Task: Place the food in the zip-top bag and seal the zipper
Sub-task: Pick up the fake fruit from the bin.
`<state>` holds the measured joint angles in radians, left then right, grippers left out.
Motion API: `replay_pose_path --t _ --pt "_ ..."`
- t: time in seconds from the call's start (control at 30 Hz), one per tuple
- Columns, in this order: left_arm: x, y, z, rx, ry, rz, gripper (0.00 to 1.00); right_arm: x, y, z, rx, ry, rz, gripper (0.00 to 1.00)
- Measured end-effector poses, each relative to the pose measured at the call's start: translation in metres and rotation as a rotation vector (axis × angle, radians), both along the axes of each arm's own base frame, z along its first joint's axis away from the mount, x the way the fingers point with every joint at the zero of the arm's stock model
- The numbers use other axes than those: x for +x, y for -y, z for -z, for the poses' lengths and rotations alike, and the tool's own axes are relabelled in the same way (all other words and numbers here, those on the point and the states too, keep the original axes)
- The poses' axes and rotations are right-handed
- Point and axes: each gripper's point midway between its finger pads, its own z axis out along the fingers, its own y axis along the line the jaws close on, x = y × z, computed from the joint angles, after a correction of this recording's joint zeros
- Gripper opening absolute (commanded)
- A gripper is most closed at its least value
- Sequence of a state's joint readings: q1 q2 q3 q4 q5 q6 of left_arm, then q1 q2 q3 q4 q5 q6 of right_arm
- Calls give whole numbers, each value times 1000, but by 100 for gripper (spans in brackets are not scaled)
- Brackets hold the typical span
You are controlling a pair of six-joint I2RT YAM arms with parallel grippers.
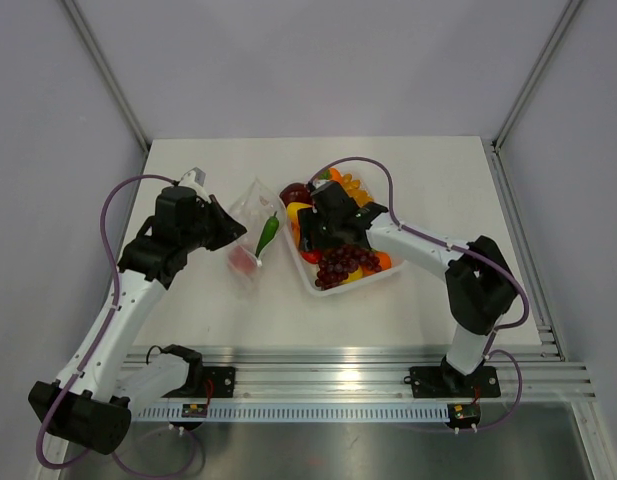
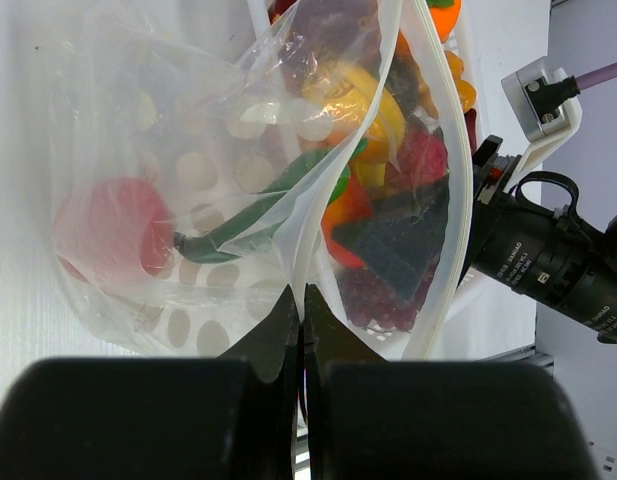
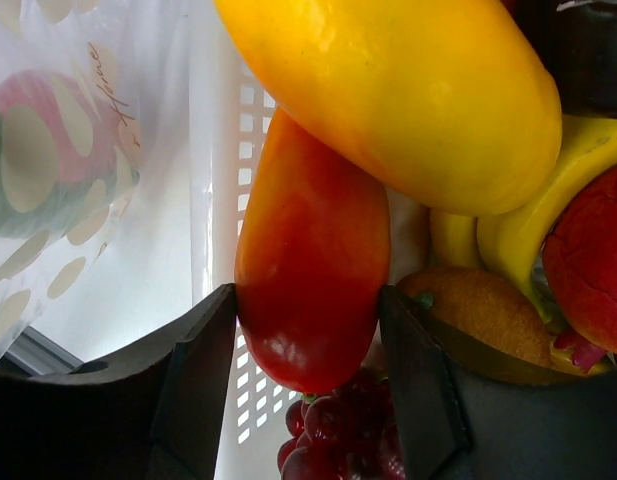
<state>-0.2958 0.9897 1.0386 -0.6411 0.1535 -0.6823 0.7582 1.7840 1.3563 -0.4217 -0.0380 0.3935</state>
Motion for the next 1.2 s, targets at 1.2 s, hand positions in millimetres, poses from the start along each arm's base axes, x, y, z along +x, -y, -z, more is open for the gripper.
replay_pose_path --t 1.2 --pt "4 17 28 2 -100 106 0 -19 54 -83 15 164 110 52"
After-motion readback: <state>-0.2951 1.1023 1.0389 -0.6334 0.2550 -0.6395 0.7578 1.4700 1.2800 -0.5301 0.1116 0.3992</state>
